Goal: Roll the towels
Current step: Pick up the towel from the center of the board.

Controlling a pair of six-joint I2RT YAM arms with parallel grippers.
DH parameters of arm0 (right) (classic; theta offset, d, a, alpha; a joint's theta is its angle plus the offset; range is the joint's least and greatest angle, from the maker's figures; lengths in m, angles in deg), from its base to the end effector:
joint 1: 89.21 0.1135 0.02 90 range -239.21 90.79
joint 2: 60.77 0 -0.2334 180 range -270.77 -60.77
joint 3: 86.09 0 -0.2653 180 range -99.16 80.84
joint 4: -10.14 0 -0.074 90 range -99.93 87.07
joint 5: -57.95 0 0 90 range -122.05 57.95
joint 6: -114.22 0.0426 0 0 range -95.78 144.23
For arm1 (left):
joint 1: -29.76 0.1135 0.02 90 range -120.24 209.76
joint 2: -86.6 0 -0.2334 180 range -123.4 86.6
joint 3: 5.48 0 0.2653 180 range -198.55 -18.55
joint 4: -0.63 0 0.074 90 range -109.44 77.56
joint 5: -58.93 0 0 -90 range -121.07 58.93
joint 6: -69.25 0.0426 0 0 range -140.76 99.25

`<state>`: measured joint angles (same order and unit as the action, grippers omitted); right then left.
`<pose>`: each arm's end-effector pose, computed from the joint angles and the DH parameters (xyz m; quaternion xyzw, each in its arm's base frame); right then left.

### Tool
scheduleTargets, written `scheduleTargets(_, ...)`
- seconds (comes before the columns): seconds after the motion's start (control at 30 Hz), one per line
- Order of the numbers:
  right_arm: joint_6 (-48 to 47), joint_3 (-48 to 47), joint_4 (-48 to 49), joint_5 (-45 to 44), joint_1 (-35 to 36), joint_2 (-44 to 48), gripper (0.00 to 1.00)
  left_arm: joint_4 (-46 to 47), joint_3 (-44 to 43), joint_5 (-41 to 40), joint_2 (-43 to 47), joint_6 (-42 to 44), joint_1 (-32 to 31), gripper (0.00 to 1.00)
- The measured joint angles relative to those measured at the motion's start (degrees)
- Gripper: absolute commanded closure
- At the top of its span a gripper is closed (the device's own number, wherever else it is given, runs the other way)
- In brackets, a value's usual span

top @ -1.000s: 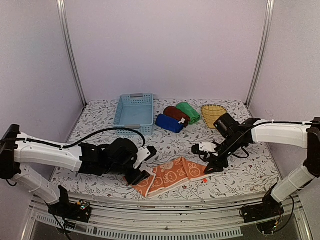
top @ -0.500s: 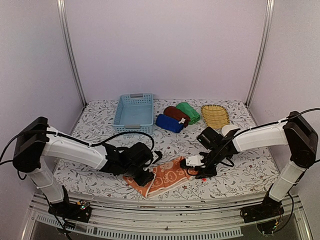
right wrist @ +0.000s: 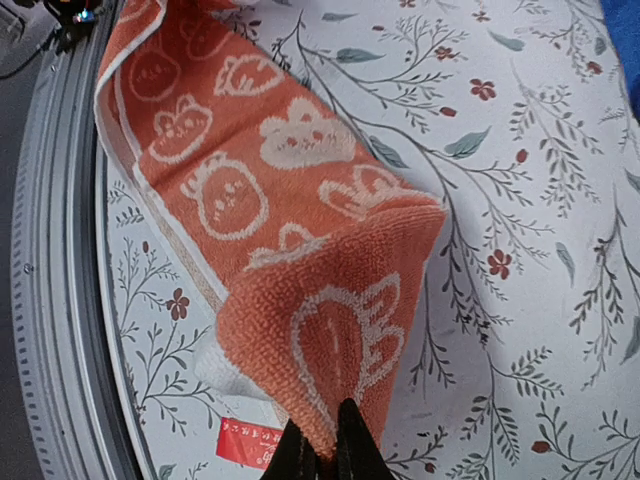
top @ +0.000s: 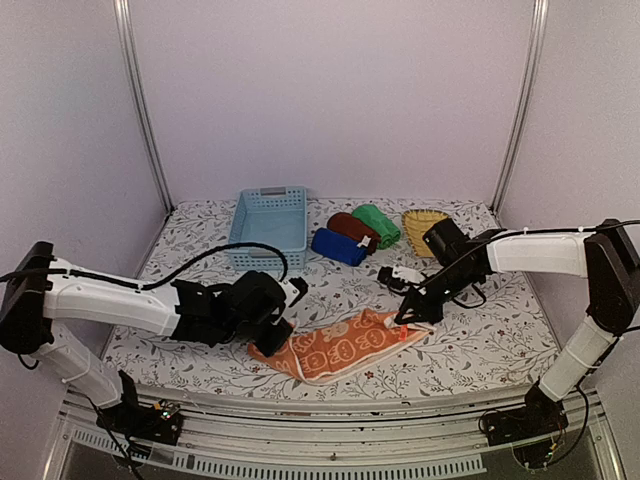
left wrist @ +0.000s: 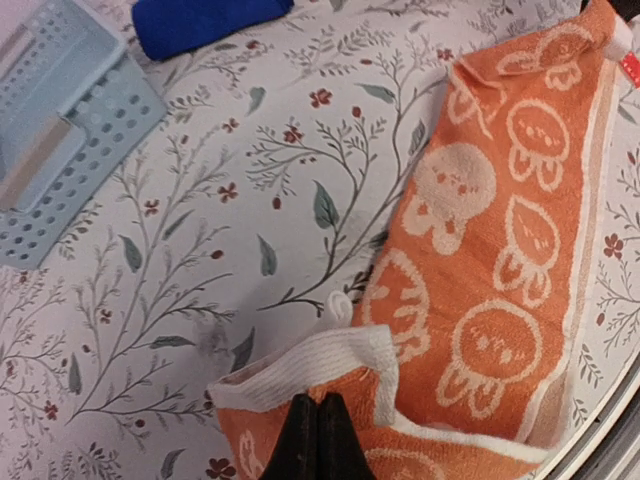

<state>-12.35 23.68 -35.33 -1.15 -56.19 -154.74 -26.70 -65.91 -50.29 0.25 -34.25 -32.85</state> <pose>0.2549 0.1918 0.1362 -0.5805 0.7511 0.2565 0.1819 0.1560 -0.2707 0.1389 0.3410 0.8729 -0.0668 0.3424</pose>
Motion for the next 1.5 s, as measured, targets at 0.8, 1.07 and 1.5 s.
scheduleTargets(0.8, 2.38, -0.13, -6.78, 6.47, -16.55, 11.87, 0.66, -15.69, 5.60, 4.68, 32.92, -9.73, 1.97, 0.38)
scheduleTargets(1.07, -9.64, 1.88, -6.25, -5.44, -6.78, 6.56, 0.69, -13.77, 4.04, 5.22, 24.30, -8.81, 5.25, 0.44)
scheduleTargets(1.5, -16.04, 3.02, -2.91, -12.13, -3.52, 0.02, 0.62, -8.31, 4.07, 11.13, 8.85, -9.94, 5.60, 0.44)
